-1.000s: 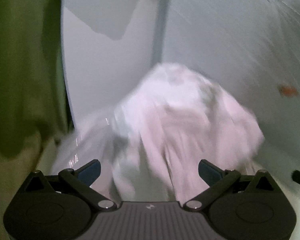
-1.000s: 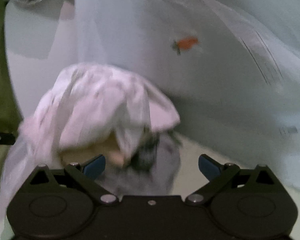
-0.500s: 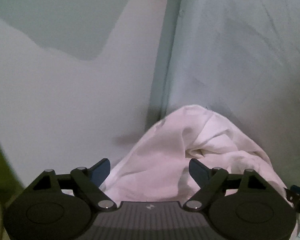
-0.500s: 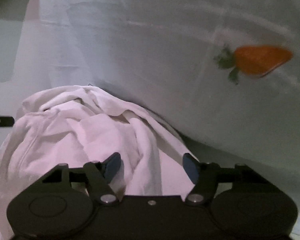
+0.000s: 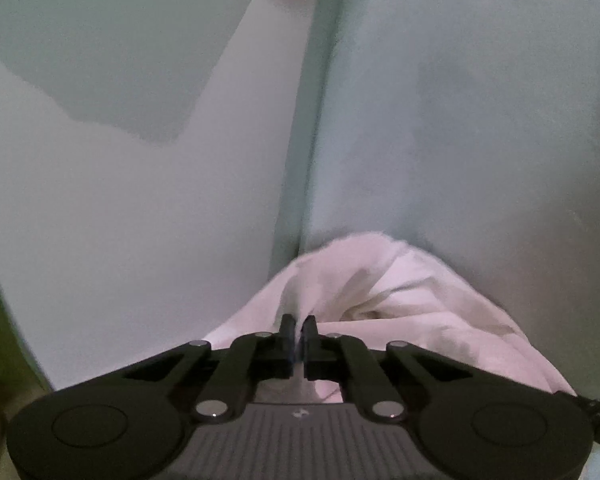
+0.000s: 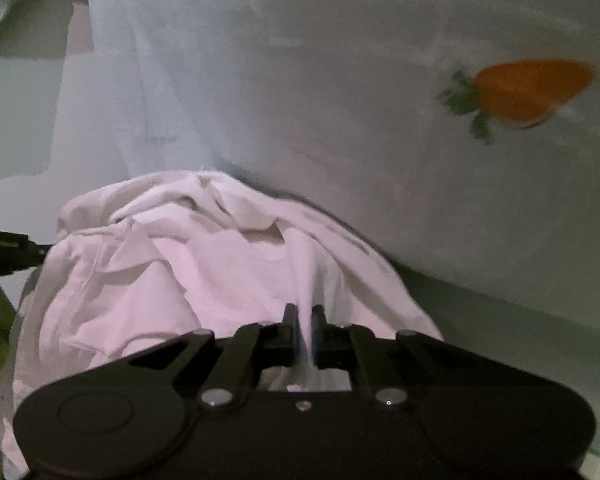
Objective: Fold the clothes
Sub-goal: 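Grasp the white shirt with the left gripper while the right gripper grasps it too, then lift the white shirt with both grippers and pull it onto the open sheet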
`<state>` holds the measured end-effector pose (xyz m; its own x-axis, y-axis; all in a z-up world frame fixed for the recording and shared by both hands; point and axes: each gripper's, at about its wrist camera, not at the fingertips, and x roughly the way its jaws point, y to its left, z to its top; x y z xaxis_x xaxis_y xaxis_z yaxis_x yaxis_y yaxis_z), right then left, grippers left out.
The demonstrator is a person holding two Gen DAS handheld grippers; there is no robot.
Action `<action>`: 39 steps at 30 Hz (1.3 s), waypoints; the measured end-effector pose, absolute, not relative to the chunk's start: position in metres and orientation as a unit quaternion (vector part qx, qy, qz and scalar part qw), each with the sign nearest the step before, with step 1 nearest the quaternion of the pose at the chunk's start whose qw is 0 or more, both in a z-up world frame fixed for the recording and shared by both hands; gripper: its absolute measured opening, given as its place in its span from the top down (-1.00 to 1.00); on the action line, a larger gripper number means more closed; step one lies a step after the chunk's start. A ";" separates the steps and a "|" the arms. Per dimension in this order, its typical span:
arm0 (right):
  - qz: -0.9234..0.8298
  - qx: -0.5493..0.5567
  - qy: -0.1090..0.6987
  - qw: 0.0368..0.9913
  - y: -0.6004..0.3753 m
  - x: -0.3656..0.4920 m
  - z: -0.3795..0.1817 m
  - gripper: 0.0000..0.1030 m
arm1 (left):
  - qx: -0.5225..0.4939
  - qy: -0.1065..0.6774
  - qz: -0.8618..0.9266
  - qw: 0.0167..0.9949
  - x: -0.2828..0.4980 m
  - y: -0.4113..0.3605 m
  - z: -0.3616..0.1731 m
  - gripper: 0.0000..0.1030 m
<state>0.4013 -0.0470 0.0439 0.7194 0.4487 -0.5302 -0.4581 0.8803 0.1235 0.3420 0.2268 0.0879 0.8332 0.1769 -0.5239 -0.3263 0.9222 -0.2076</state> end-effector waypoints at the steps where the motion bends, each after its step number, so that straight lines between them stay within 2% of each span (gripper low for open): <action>1: 0.239 -0.009 0.274 0.932 -0.050 0.392 0.047 0.89 | -0.140 0.249 0.131 0.949 0.333 0.222 0.095 0.94; 12: 0.161 0.035 0.130 0.978 -0.143 0.248 0.120 0.89 | -0.164 0.181 0.079 0.966 0.211 0.167 0.163 0.96; 18: 0.091 0.042 0.078 0.992 -0.223 0.173 0.144 0.89 | -0.139 0.159 0.026 0.977 0.153 0.090 0.186 0.96; 25: -0.010 0.056 0.071 0.996 -0.349 0.075 0.149 0.89 | -0.126 0.158 -0.039 0.979 0.119 -0.024 0.199 0.96; 29: -0.068 0.045 0.083 0.993 -0.419 0.017 0.144 0.89 | -0.129 0.189 -0.090 0.969 0.092 -0.094 0.185 0.96; 33: -0.126 0.037 0.113 0.985 -0.489 -0.039 0.127 0.89 | -0.119 0.267 -0.138 0.946 0.065 -0.172 0.132 0.95; 39: -0.181 0.085 0.276 0.940 -0.568 -0.092 0.036 0.87 | -0.115 0.392 -0.172 0.896 0.022 -0.245 0.038 0.80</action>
